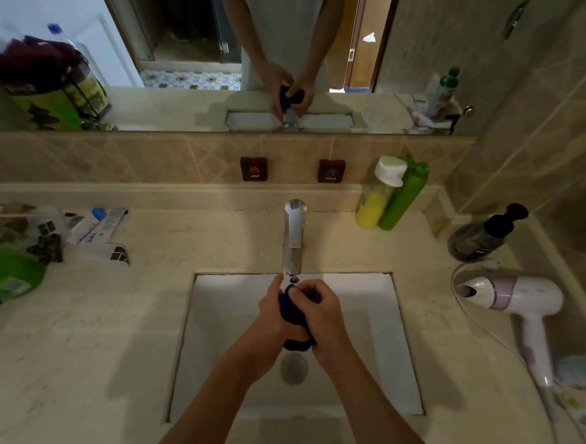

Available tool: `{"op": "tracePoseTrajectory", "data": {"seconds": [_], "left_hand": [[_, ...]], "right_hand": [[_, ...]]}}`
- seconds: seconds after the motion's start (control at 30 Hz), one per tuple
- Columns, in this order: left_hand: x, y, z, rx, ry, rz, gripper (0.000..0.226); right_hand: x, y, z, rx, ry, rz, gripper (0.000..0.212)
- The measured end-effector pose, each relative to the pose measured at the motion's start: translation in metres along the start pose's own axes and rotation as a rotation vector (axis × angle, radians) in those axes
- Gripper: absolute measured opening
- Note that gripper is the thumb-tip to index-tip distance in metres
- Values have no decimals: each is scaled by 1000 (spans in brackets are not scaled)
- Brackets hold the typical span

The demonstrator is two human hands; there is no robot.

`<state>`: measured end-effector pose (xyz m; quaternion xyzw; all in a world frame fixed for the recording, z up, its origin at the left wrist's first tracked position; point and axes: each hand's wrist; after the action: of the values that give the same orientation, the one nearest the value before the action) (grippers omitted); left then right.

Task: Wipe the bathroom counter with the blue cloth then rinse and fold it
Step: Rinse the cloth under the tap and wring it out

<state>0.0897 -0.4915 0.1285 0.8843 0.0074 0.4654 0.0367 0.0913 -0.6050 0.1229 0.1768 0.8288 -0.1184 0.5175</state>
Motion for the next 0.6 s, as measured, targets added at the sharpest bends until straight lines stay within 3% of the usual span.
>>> {"op": "tracePoseTrajectory", "data": {"seconds": [0.17,0.3,0.47,0.6], "left_hand": [[11,9,-12,-131,-15,143,82],[14,5,-12,-210,0,245,67],[12,-1,-3,-81,-103,216,33],[22,-1,8,16,-52,289,21]], "right_hand": [[-6,-1,-1,-35,-153,-134,28],[-9,-5,3,-78,-272,-217,25],[-12,3,7,-262,-490,-467,8],[-26,2,12,-356,-579,-819,24]]}}
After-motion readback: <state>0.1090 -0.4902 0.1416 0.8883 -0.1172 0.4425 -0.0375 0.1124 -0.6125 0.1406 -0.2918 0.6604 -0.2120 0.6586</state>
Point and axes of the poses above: each hand's wrist, its own z-axis towards the middle knuckle, its own y-axis out of the palm, x = y × z, and after that the axes turned 13 degrees about x, right-handed
